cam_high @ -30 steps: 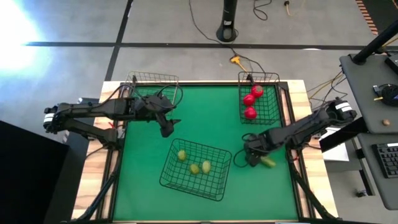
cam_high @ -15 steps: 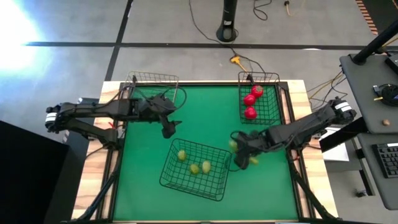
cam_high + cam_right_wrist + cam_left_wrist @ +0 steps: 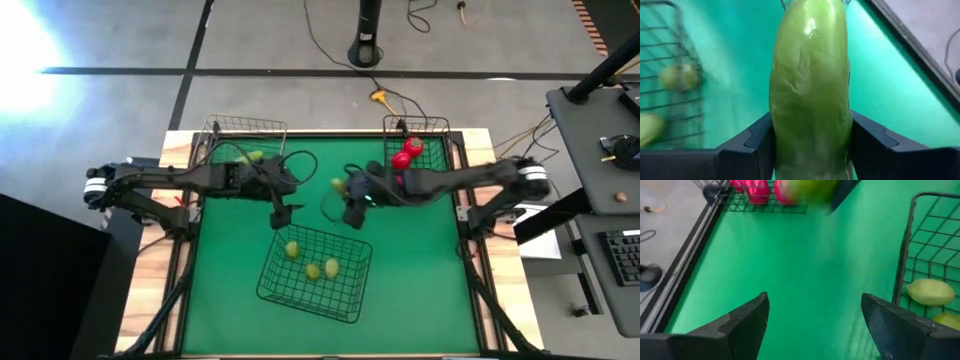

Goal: Sort produce into baskets
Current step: Put the cucumber into the silver wire basket

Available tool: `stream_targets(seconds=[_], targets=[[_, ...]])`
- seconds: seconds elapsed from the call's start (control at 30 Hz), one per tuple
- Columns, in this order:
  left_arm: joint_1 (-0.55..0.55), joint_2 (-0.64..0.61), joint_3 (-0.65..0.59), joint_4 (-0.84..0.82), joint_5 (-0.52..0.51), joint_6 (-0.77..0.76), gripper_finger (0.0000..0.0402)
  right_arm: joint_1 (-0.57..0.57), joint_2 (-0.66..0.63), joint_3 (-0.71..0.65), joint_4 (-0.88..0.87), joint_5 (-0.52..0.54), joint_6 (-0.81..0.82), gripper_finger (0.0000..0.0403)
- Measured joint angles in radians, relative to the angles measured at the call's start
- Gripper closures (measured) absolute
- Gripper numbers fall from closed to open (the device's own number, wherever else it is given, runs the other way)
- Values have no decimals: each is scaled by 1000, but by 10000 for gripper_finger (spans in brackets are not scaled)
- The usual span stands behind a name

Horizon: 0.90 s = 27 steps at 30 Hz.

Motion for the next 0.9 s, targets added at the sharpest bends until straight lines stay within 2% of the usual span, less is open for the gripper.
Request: stream_targets(seconds=[0.23,0.47,0.6,0.73,0.9], targets=[[11,-5,-24,-1,-24,25,105,-151,234,49,59,-146,-92,209],[8,-40,-69,13,-24,13,105,-204,420,127,54,-218,-174,208],[8,-46,-106,45,-6,19,105,-212,477,172,42,-246,-218,207],[8,-46,-168,126,62,21,105,-211,497,215,44,-269,-248,207],[8,-46,-207,169,61,-14,105,-209,489,253,-31,-273,-271,197]])
